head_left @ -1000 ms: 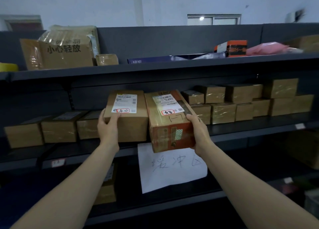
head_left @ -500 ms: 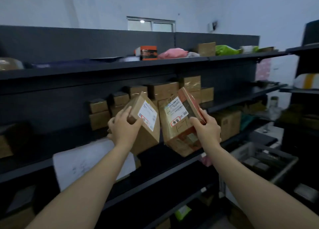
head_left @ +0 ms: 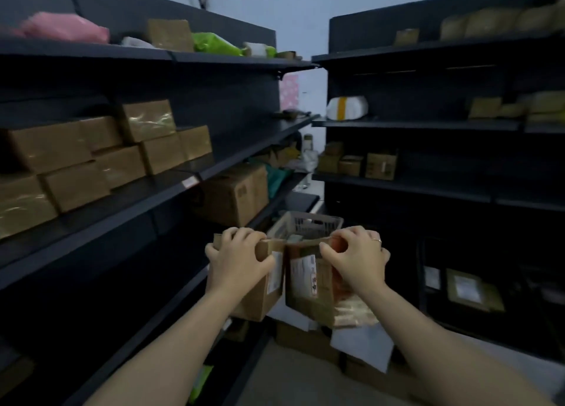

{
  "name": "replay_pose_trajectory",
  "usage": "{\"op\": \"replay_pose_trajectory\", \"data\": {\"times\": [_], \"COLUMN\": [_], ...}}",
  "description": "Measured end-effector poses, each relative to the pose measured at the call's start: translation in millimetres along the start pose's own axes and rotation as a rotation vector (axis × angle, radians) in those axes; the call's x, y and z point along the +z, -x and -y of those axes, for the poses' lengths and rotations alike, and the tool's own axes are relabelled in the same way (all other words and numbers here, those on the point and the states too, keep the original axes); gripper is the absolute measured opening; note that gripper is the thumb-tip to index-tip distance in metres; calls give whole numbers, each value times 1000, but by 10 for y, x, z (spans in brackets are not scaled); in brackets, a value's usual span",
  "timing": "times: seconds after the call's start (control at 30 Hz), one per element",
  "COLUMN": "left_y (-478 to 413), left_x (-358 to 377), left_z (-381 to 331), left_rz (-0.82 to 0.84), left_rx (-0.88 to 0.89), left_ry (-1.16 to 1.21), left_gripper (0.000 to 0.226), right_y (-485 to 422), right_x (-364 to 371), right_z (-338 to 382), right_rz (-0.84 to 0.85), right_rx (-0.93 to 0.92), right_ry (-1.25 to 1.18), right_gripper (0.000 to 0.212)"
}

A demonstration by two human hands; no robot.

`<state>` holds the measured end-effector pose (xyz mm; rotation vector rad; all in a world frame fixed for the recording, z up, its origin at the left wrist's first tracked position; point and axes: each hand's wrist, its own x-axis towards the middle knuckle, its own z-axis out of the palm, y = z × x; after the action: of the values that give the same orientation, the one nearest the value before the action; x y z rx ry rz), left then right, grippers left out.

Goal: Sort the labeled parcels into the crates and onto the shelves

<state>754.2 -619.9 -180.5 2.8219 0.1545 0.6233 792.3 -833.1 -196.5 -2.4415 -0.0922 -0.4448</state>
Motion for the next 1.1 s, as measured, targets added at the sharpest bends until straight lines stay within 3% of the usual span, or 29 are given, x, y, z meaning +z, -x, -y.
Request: {"op": "replay_pose_trajectory", "data": {"times": [0.2, 0.47, 0.8, 1.1], "left_y": [-665, -1355, -2242, -2925], "left_x": [786, 1609, 2605, 3476], "left_z": [-170, -636, -1325, -1930], "left_rz": [155, 331, 436, 564], "left_rx": [141, 231, 187, 125], "left_ry": [56, 135, 201, 169], "left_gripper": [40, 43, 45, 46], "right_y": [-413, -850, -1802, -2714], "right_x": [212, 287, 387, 510], "right_z": [-460, -1166, -2244, -3182], "right_rz": [46, 53, -2, 135], "right_rx": [55, 299, 463, 669], "right_ry": [206, 277, 275, 262], "right_gripper": [38, 40, 38, 44]}}
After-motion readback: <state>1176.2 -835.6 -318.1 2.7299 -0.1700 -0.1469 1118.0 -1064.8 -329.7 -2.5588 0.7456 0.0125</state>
